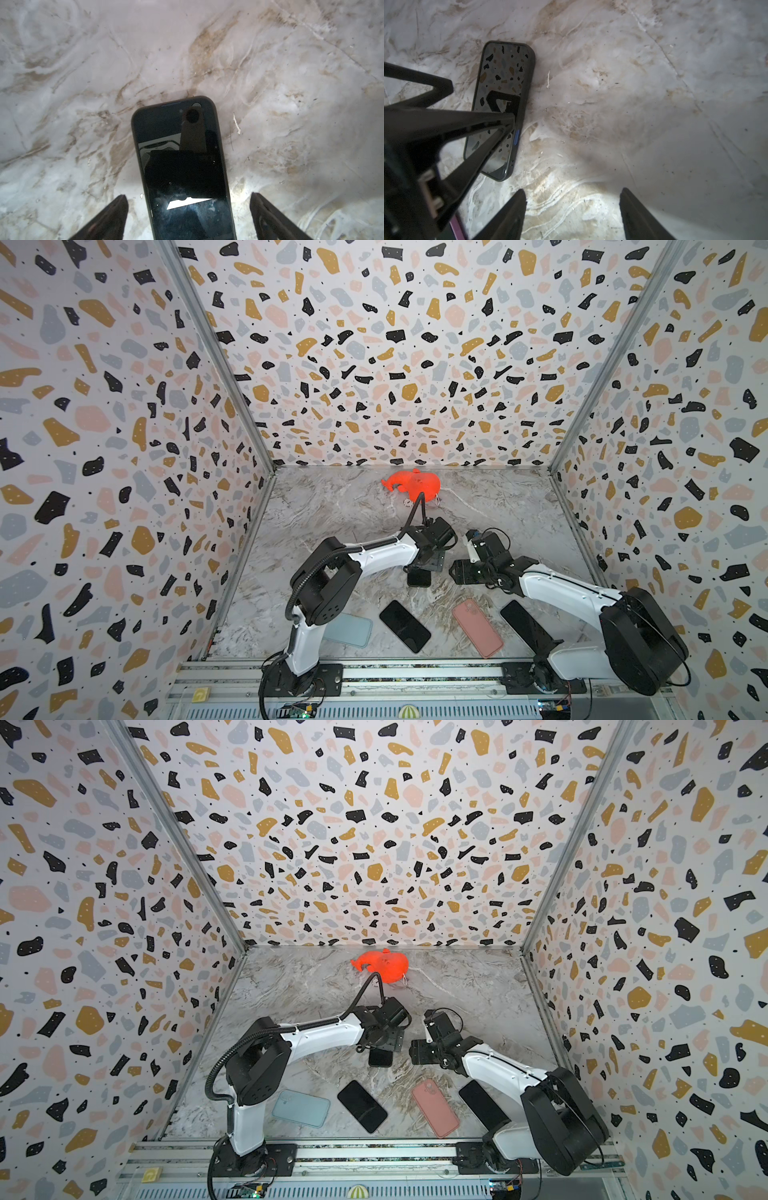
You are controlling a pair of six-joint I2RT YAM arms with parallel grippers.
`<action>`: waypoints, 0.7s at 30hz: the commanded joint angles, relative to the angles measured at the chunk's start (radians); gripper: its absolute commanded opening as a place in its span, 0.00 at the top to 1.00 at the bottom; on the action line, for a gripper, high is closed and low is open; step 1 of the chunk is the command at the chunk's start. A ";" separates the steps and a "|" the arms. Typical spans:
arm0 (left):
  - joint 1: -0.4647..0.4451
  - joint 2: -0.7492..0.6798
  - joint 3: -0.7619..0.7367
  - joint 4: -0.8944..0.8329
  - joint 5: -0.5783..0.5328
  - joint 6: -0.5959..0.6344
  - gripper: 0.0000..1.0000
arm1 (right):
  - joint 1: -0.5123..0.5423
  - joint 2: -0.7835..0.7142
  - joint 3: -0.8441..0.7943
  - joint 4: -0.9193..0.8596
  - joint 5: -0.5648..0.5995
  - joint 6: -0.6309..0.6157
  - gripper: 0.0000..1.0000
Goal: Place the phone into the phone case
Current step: 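Grasp the black-cased phone with the left gripper and lift it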
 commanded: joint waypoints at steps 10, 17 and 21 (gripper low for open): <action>-0.010 0.051 0.058 -0.061 -0.061 -0.062 0.05 | -0.016 -0.001 0.017 0.000 -0.015 -0.019 0.27; -0.009 0.100 0.086 -0.070 -0.015 -0.068 0.00 | -0.022 0.010 0.024 0.007 -0.024 -0.019 0.27; -0.009 0.124 0.081 -0.060 0.014 -0.069 0.00 | -0.023 0.022 0.028 0.004 -0.026 -0.024 0.27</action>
